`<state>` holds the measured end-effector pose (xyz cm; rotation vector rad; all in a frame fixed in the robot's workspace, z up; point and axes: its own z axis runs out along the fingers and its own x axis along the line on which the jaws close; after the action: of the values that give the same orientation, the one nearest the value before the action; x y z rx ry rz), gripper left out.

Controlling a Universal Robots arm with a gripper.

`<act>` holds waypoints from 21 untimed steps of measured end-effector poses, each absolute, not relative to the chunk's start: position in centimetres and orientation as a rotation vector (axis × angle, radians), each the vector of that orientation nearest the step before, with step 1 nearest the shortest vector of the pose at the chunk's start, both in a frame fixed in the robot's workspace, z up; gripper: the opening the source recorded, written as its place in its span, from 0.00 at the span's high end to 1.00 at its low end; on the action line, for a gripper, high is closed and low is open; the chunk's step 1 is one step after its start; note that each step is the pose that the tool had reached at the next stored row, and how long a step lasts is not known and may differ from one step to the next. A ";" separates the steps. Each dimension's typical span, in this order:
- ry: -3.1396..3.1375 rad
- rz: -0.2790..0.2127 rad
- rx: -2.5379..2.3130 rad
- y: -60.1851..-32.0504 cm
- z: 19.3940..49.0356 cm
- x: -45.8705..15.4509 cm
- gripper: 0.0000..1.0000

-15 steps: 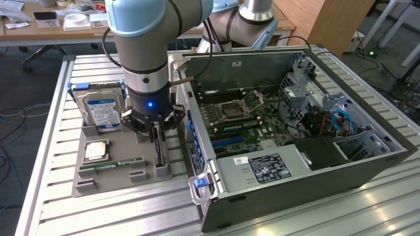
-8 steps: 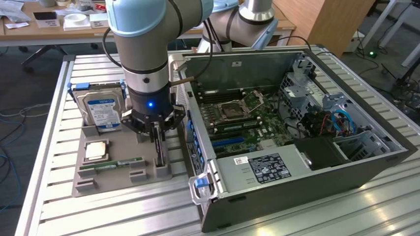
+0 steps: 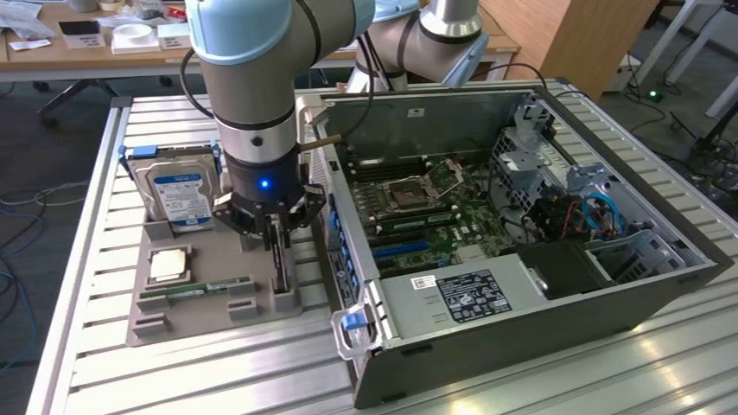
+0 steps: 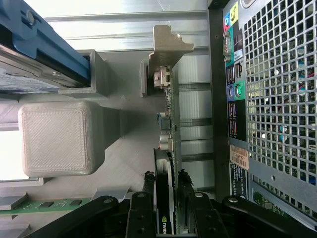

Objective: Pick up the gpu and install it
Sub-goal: 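Pick up the gpu and move the gpu toward the slot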

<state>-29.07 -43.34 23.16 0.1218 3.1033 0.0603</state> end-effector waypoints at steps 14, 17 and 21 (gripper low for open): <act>3.103 0.060 0.122 -43.3 23.2 -29.1 0.74; 3.103 0.060 0.122 -43.3 23.2 -29.1 0.74; 3.103 0.060 0.122 -43.3 23.2 -29.1 0.74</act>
<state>-29.07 -43.34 23.16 0.1219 3.1033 0.0602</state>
